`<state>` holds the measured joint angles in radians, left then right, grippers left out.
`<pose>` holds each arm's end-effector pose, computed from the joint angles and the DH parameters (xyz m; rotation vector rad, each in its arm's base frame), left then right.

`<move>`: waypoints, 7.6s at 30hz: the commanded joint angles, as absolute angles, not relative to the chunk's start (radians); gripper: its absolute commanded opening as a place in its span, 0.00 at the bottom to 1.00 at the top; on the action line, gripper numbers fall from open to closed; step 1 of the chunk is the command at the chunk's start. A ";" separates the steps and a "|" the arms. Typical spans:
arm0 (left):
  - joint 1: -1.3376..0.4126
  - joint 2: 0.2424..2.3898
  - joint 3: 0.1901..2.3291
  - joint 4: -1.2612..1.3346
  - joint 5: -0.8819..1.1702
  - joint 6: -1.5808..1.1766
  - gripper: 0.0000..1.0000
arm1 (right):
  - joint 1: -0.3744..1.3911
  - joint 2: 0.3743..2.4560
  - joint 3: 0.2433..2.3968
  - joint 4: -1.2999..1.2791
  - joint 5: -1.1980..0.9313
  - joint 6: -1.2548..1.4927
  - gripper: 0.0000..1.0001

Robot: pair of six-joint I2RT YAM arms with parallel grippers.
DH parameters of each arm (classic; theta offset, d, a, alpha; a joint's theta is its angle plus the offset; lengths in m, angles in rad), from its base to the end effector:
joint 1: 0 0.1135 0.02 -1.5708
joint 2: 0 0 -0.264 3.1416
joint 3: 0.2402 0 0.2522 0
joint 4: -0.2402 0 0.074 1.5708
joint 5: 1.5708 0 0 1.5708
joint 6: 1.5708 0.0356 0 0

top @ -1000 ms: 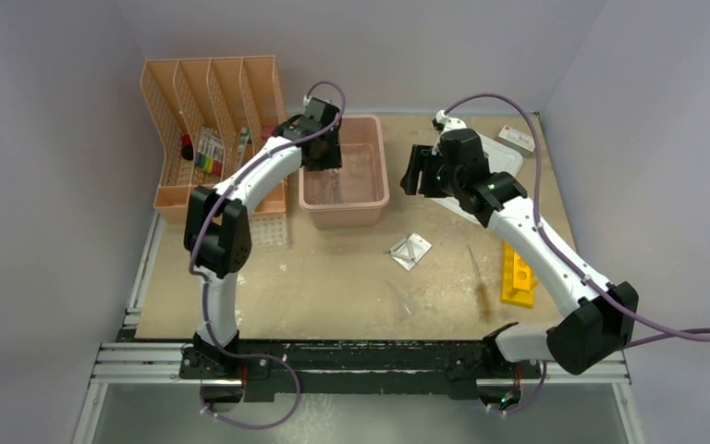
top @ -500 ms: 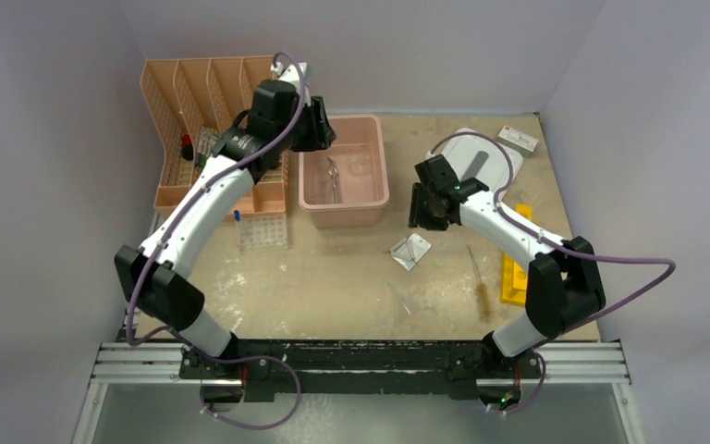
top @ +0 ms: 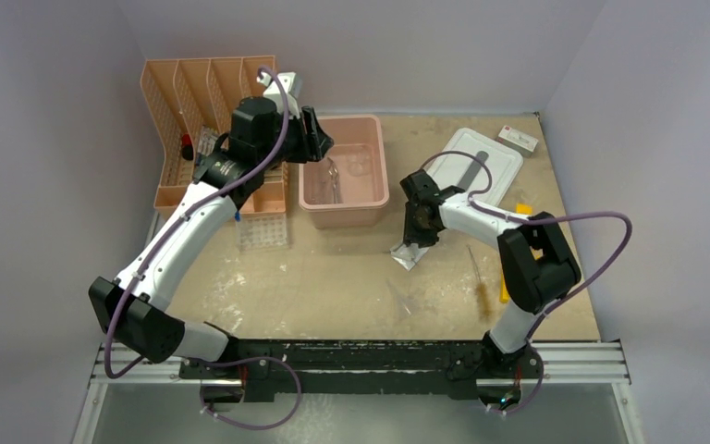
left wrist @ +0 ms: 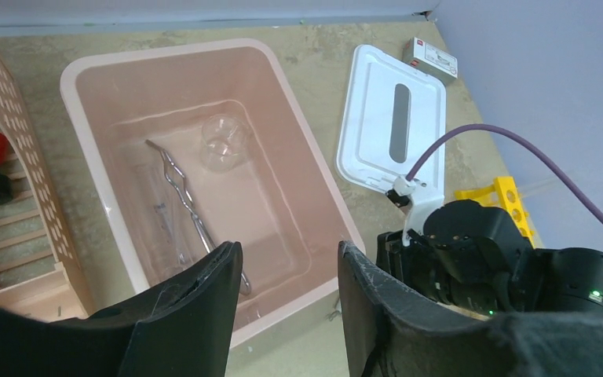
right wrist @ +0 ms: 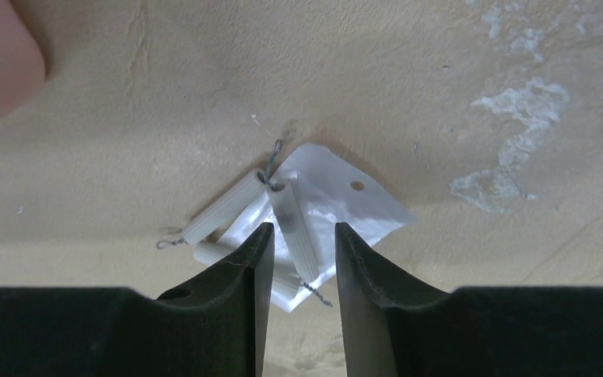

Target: Organize the chemistry lab equipment

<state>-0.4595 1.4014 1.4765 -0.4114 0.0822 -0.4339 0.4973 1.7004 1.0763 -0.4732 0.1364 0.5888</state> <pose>0.2843 -0.1439 0.4158 0.0825 1.9635 -0.6752 0.2992 0.1569 0.1836 0.1656 2.6571 0.1762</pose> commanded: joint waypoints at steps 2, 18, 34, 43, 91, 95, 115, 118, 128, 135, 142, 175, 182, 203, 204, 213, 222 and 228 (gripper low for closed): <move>-0.456 1.363 1.466 -0.357 0.077 -0.407 0.48 | 0.502 1.732 1.136 -0.456 0.132 0.587 0.35; -0.455 1.380 1.460 -0.322 0.081 -0.391 0.49 | 0.520 1.728 1.126 -0.446 0.246 0.564 0.07; -0.536 1.476 1.383 -0.058 0.392 -0.644 0.53 | 0.520 1.243 1.143 -0.251 0.312 0.480 0.06; -0.552 1.529 1.412 -0.155 0.423 -0.559 0.64 | 0.520 1.190 1.252 -0.172 -0.030 0.349 0.06; -0.413 1.474 1.375 -0.053 1.133 -0.386 0.00 | 0.521 1.320 1.479 -0.354 -0.509 0.188 0.46; -0.402 1.520 1.420 -0.200 0.991 -0.302 0.00 | 0.519 1.282 1.442 -0.336 -0.272 0.216 0.57; -0.412 1.873 1.505 -0.230 0.470 -0.521 0.00 | 0.519 1.166 1.274 -0.386 0.237 0.394 0.62; -0.432 1.928 1.509 -0.230 0.438 -0.524 0.00 | 0.518 1.160 1.257 -0.390 0.252 0.407 0.62; -0.468 2.036 1.537 -0.184 0.422 -0.527 0.06 | 0.518 1.175 1.209 -0.413 0.293 0.459 0.62; -0.468 2.076 1.549 -0.226 0.333 -0.520 0.26 | 0.518 1.184 1.169 -0.438 0.335 0.428 0.63; -0.468 2.021 1.569 -0.307 0.209 -0.491 0.43 | 0.512 1.229 1.136 -0.639 0.467 0.531 0.63; -0.460 1.461 1.448 -0.257 -0.155 -0.443 0.74 | 0.222 1.600 0.933 -0.740 0.325 0.596 0.60; -0.446 1.405 1.406 -0.209 -0.191 -0.448 0.75 | 0.133 1.600 0.895 -0.660 0.165 0.534 0.47; -0.445 1.425 1.391 -0.162 0.006 -0.523 0.72 | 0.126 1.434 1.028 -0.557 0.098 0.424 0.00; -0.445 1.426 1.386 -0.151 0.035 -0.537 0.72 | 0.126 1.402 1.047 -0.549 0.085 0.421 0.00; -0.446 1.439 1.328 -0.064 0.184 -0.609 0.66 | 0.157 1.275 1.190 -0.353 -0.155 0.437 0.00; -0.443 1.329 1.411 -0.270 -0.147 -0.455 0.68 | 0.338 1.501 1.521 -0.281 -0.147 0.594 0.00; -0.443 1.207 1.355 -0.288 -0.261 -0.440 0.69 | 0.431 1.698 1.686 -0.227 -0.087 0.616 0.00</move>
